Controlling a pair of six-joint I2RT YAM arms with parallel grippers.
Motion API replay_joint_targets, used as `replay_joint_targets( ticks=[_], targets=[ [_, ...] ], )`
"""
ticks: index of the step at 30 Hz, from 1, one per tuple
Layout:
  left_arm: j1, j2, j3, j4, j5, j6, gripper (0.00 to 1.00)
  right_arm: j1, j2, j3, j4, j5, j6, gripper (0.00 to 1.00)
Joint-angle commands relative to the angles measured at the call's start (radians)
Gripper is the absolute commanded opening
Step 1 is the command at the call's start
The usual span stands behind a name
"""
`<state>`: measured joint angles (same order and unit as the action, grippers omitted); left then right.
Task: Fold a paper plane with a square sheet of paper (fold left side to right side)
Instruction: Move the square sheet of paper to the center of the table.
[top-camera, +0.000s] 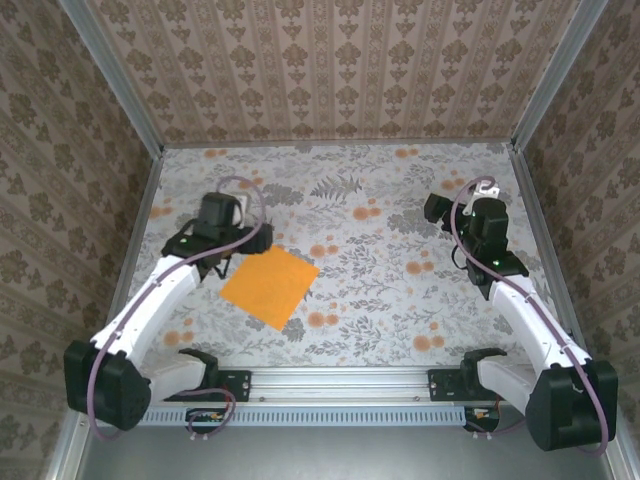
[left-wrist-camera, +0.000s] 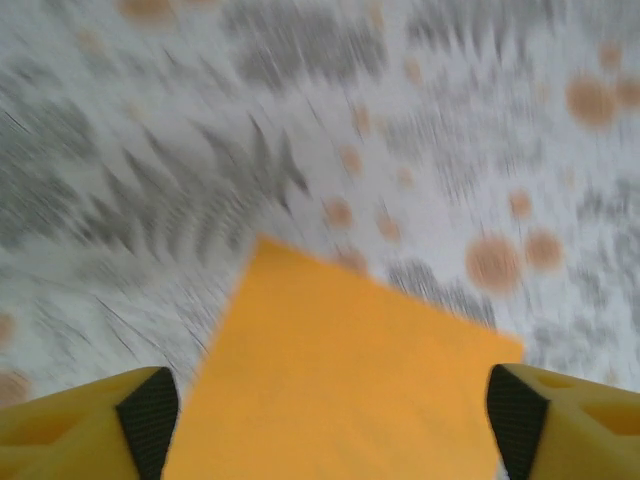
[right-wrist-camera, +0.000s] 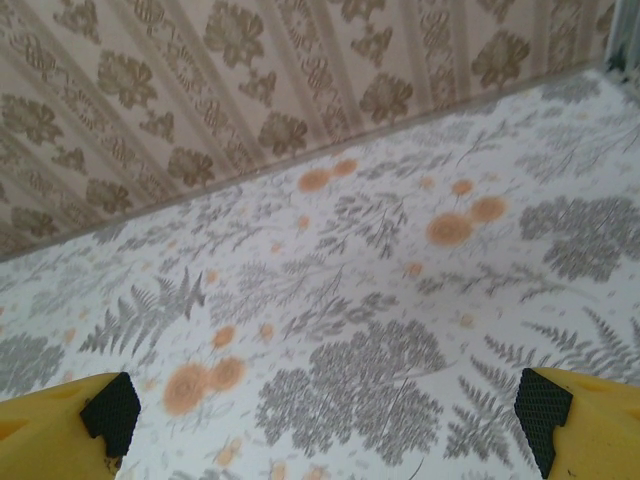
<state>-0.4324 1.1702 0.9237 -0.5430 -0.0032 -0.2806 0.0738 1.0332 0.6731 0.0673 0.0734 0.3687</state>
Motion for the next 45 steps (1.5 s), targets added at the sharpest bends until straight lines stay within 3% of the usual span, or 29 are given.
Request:
replay_joint_targets(
  ticks=[1, 7, 20, 30, 45],
  targets=[
    [-0.083, 0.065, 0.022, -0.172, 0.012, -0.064, 0.78, 0.016, -0.003, 0.031, -0.078, -0.029, 0.036, 1.00],
    [-0.140, 0.246, 0.033, -0.175, 0.055, -0.104, 0.59, 0.024, 0.020, 0.022, -0.055, -0.024, 0.040, 1.00],
    [-0.161, 0.492, 0.067, -0.087, 0.134, -0.097, 0.39, 0.051, 0.013, 0.016, -0.073, -0.016, 0.037, 1.00],
    [-0.222, 0.670, 0.216, -0.074, 0.171, -0.080, 0.30, 0.068, -0.014, 0.011, -0.095, -0.001, 0.042, 1.00],
    [-0.302, 0.986, 0.680, -0.071, 0.351, -0.068, 0.27, 0.099, -0.044, 0.006, -0.167, -0.014, 0.111, 1.00]
  ],
)
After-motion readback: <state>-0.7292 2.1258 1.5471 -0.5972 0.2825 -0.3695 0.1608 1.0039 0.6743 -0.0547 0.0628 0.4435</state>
